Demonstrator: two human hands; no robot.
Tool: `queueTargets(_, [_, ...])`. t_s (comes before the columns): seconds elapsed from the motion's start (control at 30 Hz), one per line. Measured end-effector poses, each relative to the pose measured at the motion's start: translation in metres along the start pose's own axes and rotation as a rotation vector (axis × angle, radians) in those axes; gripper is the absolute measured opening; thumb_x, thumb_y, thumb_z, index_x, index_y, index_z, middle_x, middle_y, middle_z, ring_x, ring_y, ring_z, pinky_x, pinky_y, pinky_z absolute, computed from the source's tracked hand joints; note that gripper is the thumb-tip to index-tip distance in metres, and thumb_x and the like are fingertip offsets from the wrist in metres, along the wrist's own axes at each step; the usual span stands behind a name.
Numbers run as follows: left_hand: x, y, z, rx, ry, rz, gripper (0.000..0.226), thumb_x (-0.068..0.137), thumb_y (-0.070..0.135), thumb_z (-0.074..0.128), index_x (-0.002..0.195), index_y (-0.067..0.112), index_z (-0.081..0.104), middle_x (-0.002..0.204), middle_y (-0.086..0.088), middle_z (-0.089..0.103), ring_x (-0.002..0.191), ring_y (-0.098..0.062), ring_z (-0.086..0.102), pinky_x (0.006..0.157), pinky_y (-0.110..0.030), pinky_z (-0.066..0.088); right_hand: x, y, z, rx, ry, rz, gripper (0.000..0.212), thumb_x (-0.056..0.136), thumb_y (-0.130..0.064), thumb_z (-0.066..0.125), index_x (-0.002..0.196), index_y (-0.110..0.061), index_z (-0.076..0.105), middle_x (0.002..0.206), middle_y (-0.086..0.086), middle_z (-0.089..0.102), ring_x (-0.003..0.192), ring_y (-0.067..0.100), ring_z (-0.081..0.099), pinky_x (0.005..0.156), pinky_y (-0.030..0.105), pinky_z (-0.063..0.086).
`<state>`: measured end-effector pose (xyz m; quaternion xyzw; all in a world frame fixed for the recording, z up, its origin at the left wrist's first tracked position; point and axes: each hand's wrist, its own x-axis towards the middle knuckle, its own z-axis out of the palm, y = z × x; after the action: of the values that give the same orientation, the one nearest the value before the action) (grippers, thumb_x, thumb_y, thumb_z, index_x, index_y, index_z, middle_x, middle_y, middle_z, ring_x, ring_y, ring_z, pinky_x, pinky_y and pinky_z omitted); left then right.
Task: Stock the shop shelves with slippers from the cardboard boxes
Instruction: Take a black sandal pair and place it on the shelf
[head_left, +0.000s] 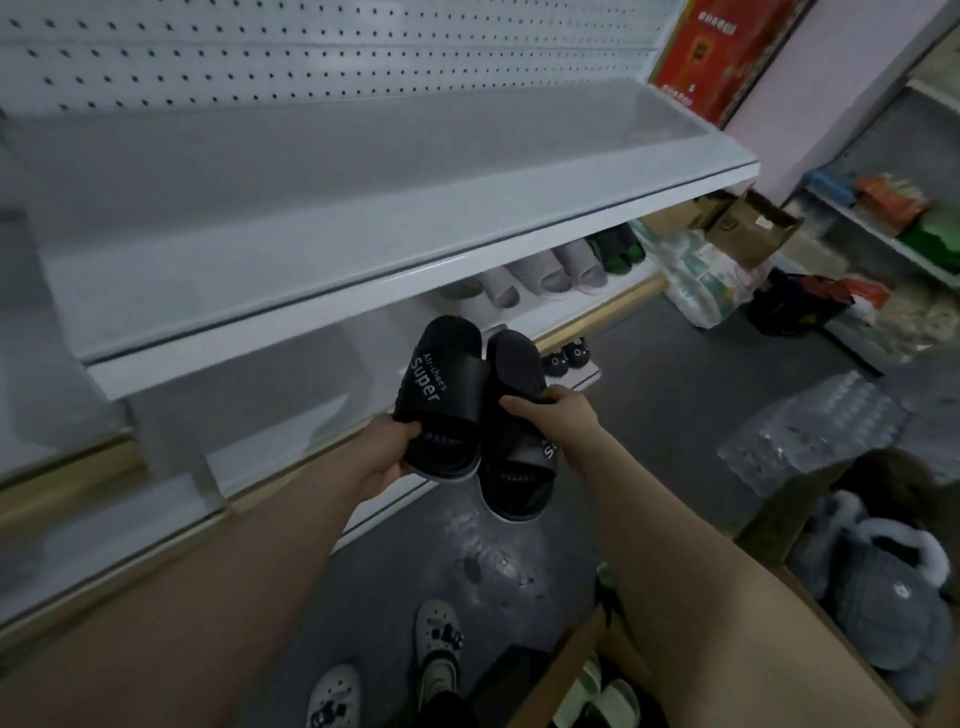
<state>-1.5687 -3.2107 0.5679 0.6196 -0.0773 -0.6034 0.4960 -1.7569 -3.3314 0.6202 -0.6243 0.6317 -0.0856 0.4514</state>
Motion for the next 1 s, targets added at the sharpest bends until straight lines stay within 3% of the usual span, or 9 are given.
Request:
queueTargets(0.1, [0.008,-0.007,-0.017,-0.083,0.061,0.0,0.036,0.095,-0.01,0.04,0.13,-0.007,0.048,0.106,-0.016,0.065,0.093,-0.027,0.064,0.072,-0.037,0.054,0.031,-0.011,0.028,-0.024,-0.071,-0.04,0.064,0.051,-0.062,0.082,0.096,-0.019,0.067,0.094,0.003,0.071,0.088,0.022,0.069,0.083,0.042,0.059])
queueTargets(0.17, [0.017,-0.012,-0.028,-0.122,0.136,0.008,0.035,0.097,-0.008,0.042,0.132,-0.007,0.046,0.113,-0.018,0.061,0.099,-0.029,0.061,0.076,-0.038,0.051,0.054,-0.017,0.044,-0.068,-0.128,-0.068,0.075,0.046,-0.068,0.079,0.102,-0.019,0.066,0.101,0.005,0.07,0.093,0.025,0.068,0.085,0.043,0.058])
queueTargets(0.3, [0.039,-0.019,-0.049,-0.112,0.321,0.049,0.036,0.094,0.0,0.056,0.129,-0.003,0.046,0.119,-0.017,0.059,0.1,-0.027,0.06,0.082,-0.034,0.05,0.1,-0.036,0.068,-0.198,-0.199,-0.167,0.074,0.061,-0.067,0.074,0.116,-0.019,0.063,0.109,0.006,0.066,0.099,0.027,0.064,0.089,0.044,0.056])
queueTargets(0.4, [0.053,-0.017,-0.057,-0.125,0.377,0.086,0.026,0.092,-0.001,0.059,0.117,0.001,0.052,0.102,-0.012,0.062,0.084,-0.02,0.061,0.074,-0.029,0.052,0.139,-0.047,0.087,-0.328,-0.203,-0.247,0.09,0.054,-0.079,0.065,0.123,-0.023,0.06,0.116,0.009,0.062,0.103,0.03,0.06,0.091,0.044,0.055])
queueTargets(0.53, [0.078,-0.014,-0.064,-0.135,0.438,0.113,0.026,0.089,-0.002,0.062,0.115,-0.006,0.057,0.101,-0.014,0.065,0.092,-0.027,0.062,0.096,-0.044,0.048,0.183,-0.068,0.105,-0.517,-0.205,-0.367,0.074,0.069,-0.075,0.064,0.12,-0.021,0.058,0.113,0.007,0.06,0.107,0.026,0.054,0.092,0.04,0.051])
queueTargets(0.7, [0.11,-0.015,-0.069,-0.109,0.503,0.143,0.033,0.086,0.001,0.069,0.115,-0.001,0.053,0.11,-0.016,0.063,0.099,-0.028,0.063,0.085,-0.038,0.054,0.231,-0.092,0.137,-0.578,-0.19,-0.41,0.082,0.053,-0.086,0.059,0.112,-0.029,0.059,0.116,0.004,0.063,0.109,0.028,0.059,0.095,0.038,0.05])
queueTargets(0.83, [0.136,-0.015,-0.076,-0.076,0.573,0.151,0.036,0.082,0.004,0.074,0.114,-0.002,0.059,0.11,-0.017,0.067,0.1,-0.032,0.066,0.091,-0.051,0.054,0.257,-0.107,0.165,-0.518,-0.125,-0.497,0.098,0.057,-0.087,0.062,0.137,-0.032,0.049,0.137,0.0,0.055,0.126,0.027,0.05,0.095,0.033,0.04])
queueTargets(0.9, [0.149,-0.013,-0.078,-0.076,0.599,0.169,0.024,0.081,0.002,0.074,0.102,0.005,0.062,0.106,-0.015,0.067,0.1,-0.031,0.066,0.094,-0.05,0.052,0.27,-0.109,0.176,-0.475,-0.148,-0.523,0.085,0.064,-0.083,0.063,0.133,-0.036,0.049,0.135,-0.003,0.055,0.124,0.025,0.05,0.092,0.031,0.038])
queueTargets(1.0, [0.168,-0.015,-0.08,-0.085,0.661,0.185,0.026,0.08,0.001,0.074,0.098,0.01,0.058,0.104,-0.014,0.065,0.102,-0.031,0.064,0.097,-0.049,0.051,0.288,-0.106,0.185,-0.439,-0.276,-0.493,0.04,0.09,-0.046,0.063,0.121,-0.022,0.055,0.124,0.006,0.057,0.115,0.026,0.051,0.087,0.031,0.037])
